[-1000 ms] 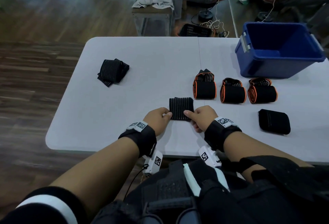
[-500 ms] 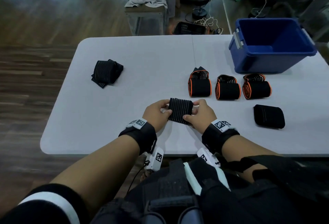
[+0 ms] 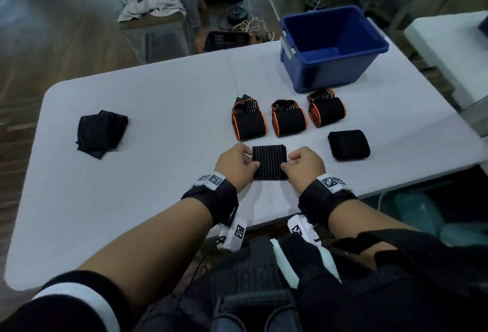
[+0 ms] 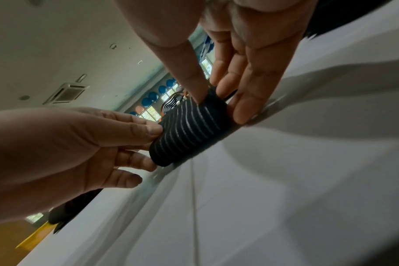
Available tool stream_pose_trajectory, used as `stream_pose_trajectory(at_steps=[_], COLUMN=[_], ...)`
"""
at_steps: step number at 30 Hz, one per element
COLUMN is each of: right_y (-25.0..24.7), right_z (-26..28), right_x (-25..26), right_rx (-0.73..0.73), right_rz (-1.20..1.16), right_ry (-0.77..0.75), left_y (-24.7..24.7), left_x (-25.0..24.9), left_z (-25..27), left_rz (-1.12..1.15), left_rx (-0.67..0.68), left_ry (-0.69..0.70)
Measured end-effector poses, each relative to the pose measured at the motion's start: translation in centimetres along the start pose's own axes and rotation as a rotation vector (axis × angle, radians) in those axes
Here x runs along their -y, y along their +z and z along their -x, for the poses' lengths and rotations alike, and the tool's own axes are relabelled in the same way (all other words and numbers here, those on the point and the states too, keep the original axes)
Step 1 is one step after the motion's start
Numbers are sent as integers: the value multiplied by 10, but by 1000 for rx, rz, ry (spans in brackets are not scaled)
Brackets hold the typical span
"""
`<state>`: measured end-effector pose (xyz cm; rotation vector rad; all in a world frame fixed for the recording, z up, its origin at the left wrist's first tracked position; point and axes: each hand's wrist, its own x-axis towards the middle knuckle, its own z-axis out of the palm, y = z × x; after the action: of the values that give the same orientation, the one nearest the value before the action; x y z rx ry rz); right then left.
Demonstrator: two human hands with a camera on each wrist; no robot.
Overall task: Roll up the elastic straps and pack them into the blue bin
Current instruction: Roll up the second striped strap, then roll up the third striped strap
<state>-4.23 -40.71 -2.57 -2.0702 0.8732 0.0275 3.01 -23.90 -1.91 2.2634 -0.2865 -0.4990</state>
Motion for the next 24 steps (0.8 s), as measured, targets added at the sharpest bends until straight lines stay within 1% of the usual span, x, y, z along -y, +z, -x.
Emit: stream_pose_trajectory(at_steps=[4, 7, 9, 14, 17, 19, 21, 24], right_y=[-29, -45, -53, -66, -73, -74, -66, -39], right_z=[4, 5, 4, 7, 9, 10, 11, 14], right_x=[-19, -28, -33, -41, -33, -18, 2, 34], right_rx=[-89, -134, -140, -144, -184, -190, -149, -28], right_rz=[-39, -86, -100, -121, -71, -45, -47, -36], right_ry=[58, 41, 28, 52, 19, -28, -75, -151], left_y=[28, 45, 53, 59, 51, 40, 21, -25], left_x=[-24, -35, -40, -41, -35, -26, -13, 14], left_z=[-9, -10, -13, -18, -18, -19, -21, -22], left_rz=[19, 45, 50, 57, 41, 43, 32, 29], left_rx=[81, 148, 172, 185, 171, 151, 103, -7], left_ry=[34, 49, 62, 84, 111, 98, 86, 36])
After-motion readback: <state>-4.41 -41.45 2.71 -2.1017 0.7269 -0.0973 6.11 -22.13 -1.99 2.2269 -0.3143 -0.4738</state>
